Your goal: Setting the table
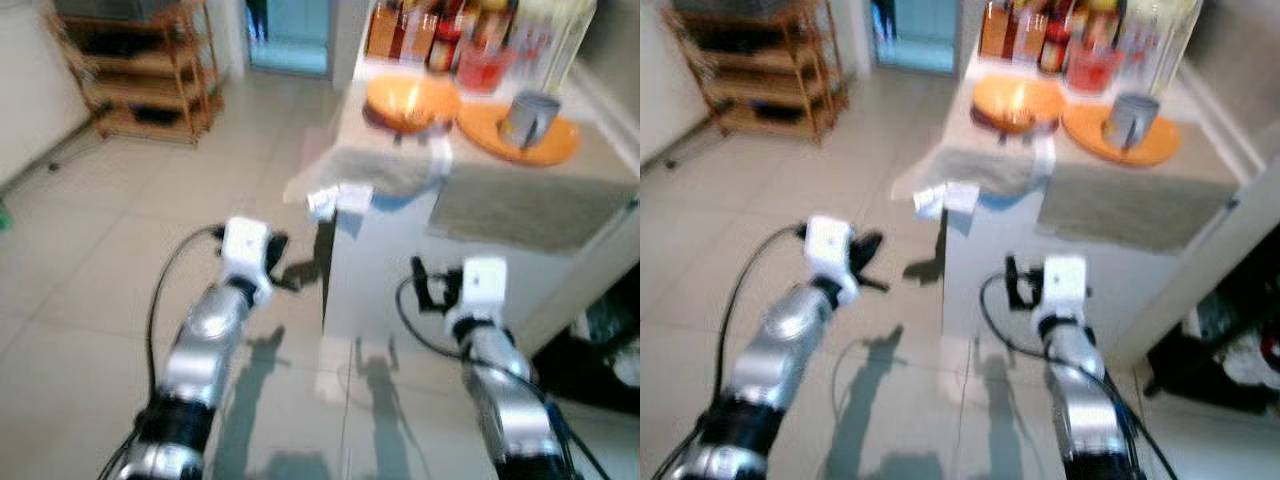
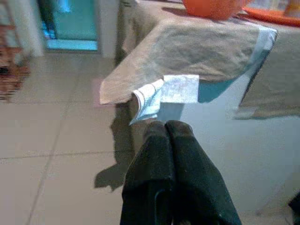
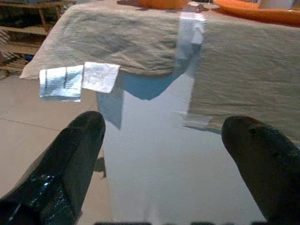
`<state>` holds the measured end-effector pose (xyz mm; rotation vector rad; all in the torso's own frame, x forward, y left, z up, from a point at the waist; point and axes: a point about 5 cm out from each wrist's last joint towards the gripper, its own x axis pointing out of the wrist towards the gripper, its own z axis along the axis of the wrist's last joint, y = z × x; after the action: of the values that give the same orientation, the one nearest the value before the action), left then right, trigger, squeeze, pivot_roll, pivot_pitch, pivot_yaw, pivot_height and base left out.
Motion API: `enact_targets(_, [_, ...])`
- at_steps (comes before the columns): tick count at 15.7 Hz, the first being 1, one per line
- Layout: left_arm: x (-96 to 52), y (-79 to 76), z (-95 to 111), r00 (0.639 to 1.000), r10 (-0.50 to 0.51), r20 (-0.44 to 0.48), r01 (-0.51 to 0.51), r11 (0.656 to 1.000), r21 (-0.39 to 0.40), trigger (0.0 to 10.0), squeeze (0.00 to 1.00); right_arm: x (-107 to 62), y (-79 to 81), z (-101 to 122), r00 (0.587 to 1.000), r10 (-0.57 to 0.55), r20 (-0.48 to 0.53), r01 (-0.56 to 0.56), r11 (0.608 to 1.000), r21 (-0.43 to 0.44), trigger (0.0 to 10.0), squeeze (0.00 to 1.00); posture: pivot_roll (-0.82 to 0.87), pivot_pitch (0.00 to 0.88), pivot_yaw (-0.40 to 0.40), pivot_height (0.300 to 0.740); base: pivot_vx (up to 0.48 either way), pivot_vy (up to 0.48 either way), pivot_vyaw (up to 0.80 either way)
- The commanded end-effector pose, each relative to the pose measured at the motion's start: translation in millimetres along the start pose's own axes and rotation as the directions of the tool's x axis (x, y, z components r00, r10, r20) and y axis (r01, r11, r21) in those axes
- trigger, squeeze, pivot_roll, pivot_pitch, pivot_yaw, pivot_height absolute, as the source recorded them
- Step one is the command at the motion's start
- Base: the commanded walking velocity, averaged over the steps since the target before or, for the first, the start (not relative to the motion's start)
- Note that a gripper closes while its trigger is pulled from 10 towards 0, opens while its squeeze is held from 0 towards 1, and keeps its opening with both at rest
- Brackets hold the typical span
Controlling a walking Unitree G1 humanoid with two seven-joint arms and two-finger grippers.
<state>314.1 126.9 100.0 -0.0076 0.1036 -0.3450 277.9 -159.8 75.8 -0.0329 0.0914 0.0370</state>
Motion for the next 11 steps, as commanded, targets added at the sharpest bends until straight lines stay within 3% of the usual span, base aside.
enact_targets(1, [3.8, -9.0, 3.3, 1.0, -0.025, 0.007, 0.025, 1.0, -0.002, 10.0, 0.0, -0.8, -8.7, 1.0, 1.0, -0.026, 0.003, 0.026, 0.999, -0.019, 10.0, 0.0, 0.04, 0.0, -0.002, 0.74, 0.0, -0.461, 0.0])
enact_targets(5, [4.5, -10.5, 2.9, 0.999, -0.046, 0.004, 0.046, 0.998, 0.033, 10.0, 0.0, -2.0, -7.3, -0.2, 1.0, -0.027, 0.0, 0.027, 0.999, -0.02, 10.0, 0.0, 0.03, 0.0, 0.003, 0.74, 0.0, -0.456, 0.0])
enact_targets(6, [4.9, -8.3, 3.0, 1.0, -0.019, 0.008, 0.018, 0.998, 0.062, 10.0, 1.0, -2.3, -7.3, -0.7, 1.0, -0.028, -0.001, 0.028, 0.999, -0.02, 10.0, 0.0, 0.03, 0.0, 0.004, 0.74, 0.0, 0.0, 0.0])
enact_targets(11, [7.3, -6.7, 5.1, 1.0, -0.001, 0.011, 0.001, 0.999, 0.05, 10.0, 1.0, -3.5, -8.0, -1.6, 0.999, -0.032, -0.004, 0.032, 0.999, -0.021, 10.0, 0.0, 0.03, 0.0, 0.005, 0.74, 0.0, 0.0, 0.0])
